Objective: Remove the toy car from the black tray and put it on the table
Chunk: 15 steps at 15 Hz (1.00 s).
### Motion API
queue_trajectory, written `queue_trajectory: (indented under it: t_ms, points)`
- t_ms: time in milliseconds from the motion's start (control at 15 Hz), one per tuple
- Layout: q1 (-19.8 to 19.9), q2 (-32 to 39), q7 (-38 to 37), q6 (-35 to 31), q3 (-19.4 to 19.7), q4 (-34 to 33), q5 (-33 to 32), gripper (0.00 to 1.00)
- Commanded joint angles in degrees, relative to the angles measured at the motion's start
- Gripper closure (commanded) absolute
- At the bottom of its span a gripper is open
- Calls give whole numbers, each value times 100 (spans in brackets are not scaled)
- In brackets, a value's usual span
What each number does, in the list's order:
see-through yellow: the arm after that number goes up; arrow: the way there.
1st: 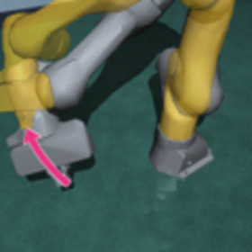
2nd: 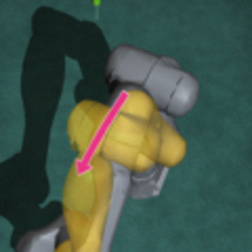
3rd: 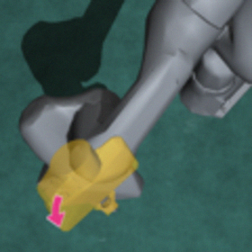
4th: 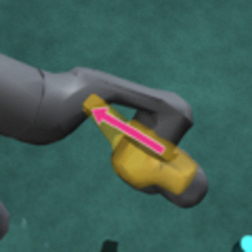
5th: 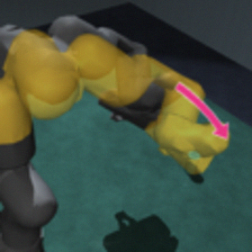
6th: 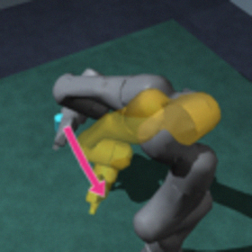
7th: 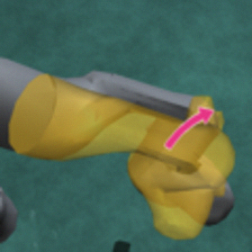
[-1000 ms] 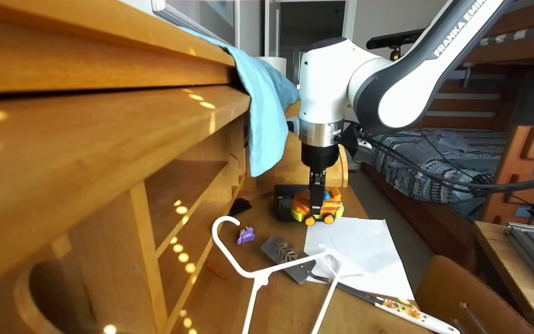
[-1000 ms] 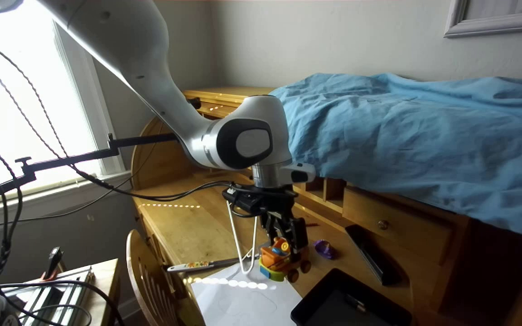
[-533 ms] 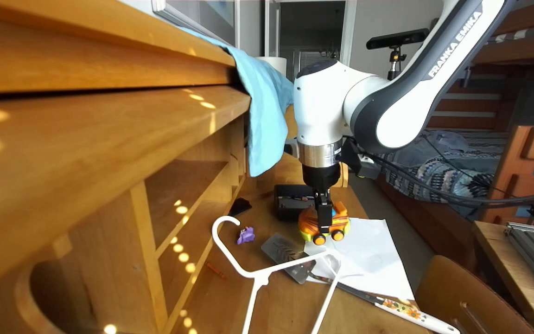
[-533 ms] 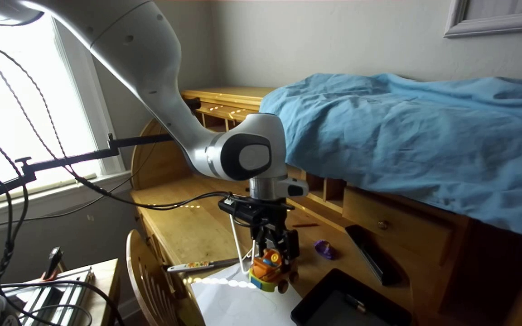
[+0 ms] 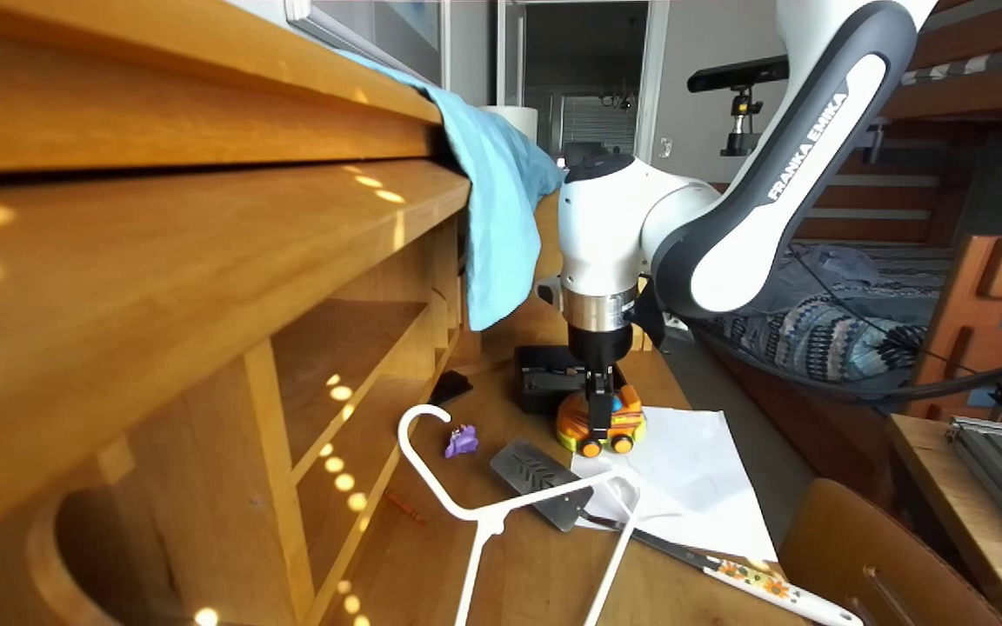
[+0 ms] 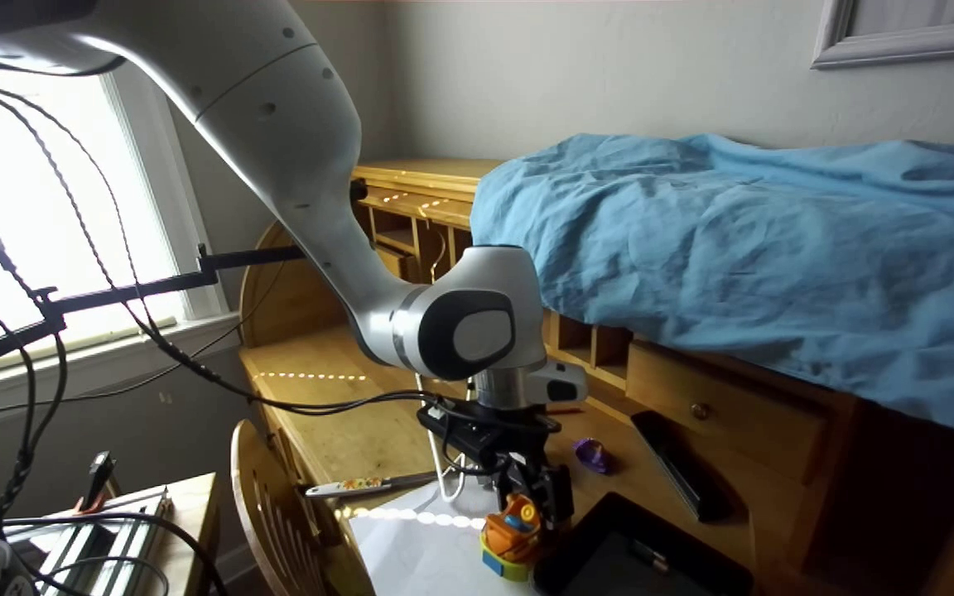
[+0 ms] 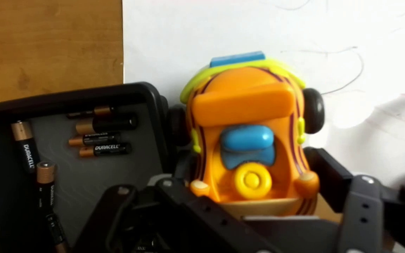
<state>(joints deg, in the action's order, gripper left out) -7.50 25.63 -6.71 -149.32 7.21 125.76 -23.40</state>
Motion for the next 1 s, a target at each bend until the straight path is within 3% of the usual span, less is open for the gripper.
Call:
queue_trajectory:
  t_ms: [0, 733, 800, 933]
  points:
    - [-4, 187, -112, -372, 74, -82, -102, 40]
    - [-173, 57, -65, -1151, 169, 186, -78, 40]
    - [-192, 32, -54, -1076, 166, 201, -51, 4]
    - [-223, -70, -90, -635, 176, 180, 53, 0]
